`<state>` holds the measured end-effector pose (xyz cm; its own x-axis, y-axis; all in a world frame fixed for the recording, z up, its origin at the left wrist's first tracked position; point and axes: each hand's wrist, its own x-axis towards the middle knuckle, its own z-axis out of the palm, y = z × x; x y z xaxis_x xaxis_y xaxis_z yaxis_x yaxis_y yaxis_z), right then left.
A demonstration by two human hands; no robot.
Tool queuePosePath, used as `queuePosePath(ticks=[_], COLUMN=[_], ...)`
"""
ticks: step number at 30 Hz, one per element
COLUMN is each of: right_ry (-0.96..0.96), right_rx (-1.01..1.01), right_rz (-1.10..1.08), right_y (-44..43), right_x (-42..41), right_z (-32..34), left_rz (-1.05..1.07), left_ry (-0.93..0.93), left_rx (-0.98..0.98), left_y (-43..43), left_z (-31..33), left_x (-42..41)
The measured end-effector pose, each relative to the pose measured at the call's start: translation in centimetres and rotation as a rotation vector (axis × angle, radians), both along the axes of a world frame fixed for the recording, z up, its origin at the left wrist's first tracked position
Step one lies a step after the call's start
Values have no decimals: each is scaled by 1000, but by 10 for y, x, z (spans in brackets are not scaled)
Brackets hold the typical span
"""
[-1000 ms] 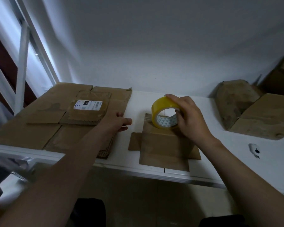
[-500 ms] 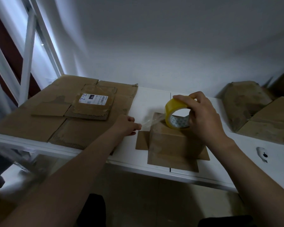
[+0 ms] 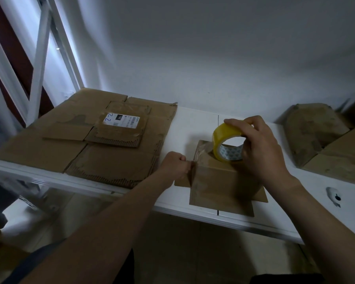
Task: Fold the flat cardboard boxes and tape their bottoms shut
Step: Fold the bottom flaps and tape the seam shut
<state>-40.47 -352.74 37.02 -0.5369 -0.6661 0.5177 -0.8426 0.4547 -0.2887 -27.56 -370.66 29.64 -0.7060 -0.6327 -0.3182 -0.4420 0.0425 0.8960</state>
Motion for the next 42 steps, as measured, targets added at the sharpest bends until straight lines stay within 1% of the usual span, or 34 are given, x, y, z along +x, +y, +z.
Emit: queuePosePath(ticks=[4,6,7,8,9,11,12,13,16,18,19,20,22,23,25,27,30,32,34,37,39,42], right_ry=[-4,-6,-7,-6,-6,-11,-12,-16,-37,-44,-51,-58,-79,-102,-192,-263,-290,-336,-299,-179,-155,-147], right_rx=[3,3,2,1,-1,-9,-16,-28,-56,-64,-69,-67,-51,-52,-112,-187,-230,-242,-236,-203,-145,-67], right_rz=[-1,0,-1,-4,-6,-2,4,11,33,49,61,70,95,126,229,300,332,351,359,364,351,296], right_y=[0,0,0,0,0,0,0,1,0,1,2,3,6,7,11,15,21,23,23,28,36,50], right_x=[0,0,-1,-2,-2,-2,-2,-2,-1,-2,-3,-4,-7,-9,-12,-15,-18,-17,-20,-31,-38,-46], right_z=[-1,-1,-2,-2,-2,-2,-3,-3,-2,-2,-1,-1,-1,-2,-5,-11,-19,-21,-19,-12,-5,3], left_rz=[-70,-121,-122,-91,-47,15,24,-1,-192,-308,-331,-333,-357,-382,-398,-375,-376,-383,-400,-431,-425,-416], left_ry=[-112,-168,-165,-123,-50,106,135,126,67,42,28,28,101,133,121,62,-75,-151,-226,-350,-389,-397], left_rx=[-121,-284,-343,-370,-331,-116,3,61,17,-71,-165,-290,-561,-651,-733,-826,-961,-999,-1038,-1113,-1146,-1166], left_y=[4,3,4,5,7,17,24,32,51,57,58,60,62,63,60,58,58,57,58,63,67,71], left_z=[-2,-4,0,6,14,30,34,38,40,38,37,37,30,29,24,22,24,27,32,38,39,37], left_x=[7,9,9,9,9,6,6,7,16,21,21,22,20,19,16,14,11,9,10,10,9,6])
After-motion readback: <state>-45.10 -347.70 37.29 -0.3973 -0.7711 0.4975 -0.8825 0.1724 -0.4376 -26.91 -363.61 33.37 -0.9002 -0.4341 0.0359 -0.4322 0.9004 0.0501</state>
